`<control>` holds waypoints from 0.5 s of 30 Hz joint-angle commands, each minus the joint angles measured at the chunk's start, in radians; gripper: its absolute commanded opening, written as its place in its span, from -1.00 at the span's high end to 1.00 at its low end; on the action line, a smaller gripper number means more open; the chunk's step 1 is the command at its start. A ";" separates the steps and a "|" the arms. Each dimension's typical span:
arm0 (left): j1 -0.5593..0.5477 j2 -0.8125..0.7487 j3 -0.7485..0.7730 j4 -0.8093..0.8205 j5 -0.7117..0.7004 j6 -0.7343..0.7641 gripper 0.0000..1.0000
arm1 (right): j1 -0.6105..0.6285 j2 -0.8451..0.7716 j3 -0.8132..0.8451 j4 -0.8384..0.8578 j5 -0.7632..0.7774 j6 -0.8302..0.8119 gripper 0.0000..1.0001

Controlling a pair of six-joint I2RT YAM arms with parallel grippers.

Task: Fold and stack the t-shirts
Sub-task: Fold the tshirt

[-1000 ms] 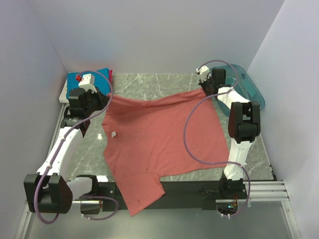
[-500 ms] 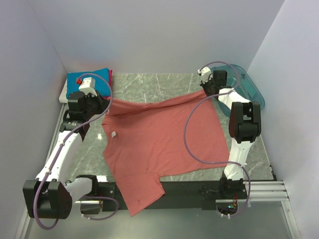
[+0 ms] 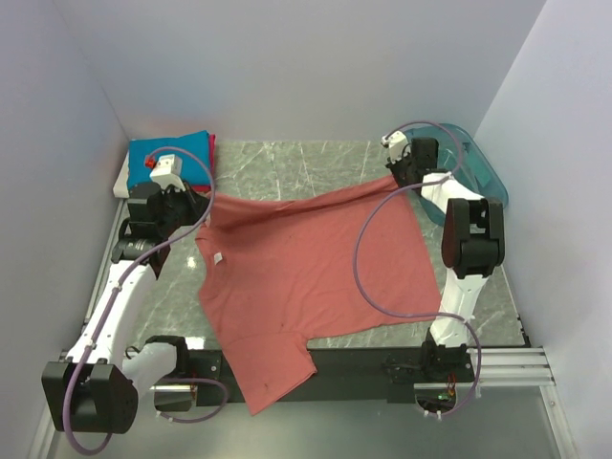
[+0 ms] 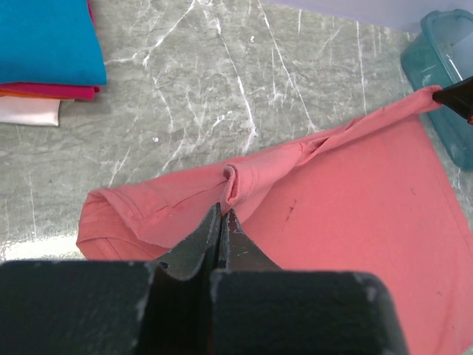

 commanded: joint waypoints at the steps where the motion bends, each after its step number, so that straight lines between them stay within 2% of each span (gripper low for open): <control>1: 0.003 -0.032 -0.009 0.004 -0.006 -0.005 0.99 | -0.014 -0.085 -0.024 0.051 -0.013 0.003 1.00; 15: 0.003 -0.046 -0.021 -0.010 -0.029 0.000 0.99 | -0.017 -0.137 -0.098 0.065 -0.027 -0.007 1.00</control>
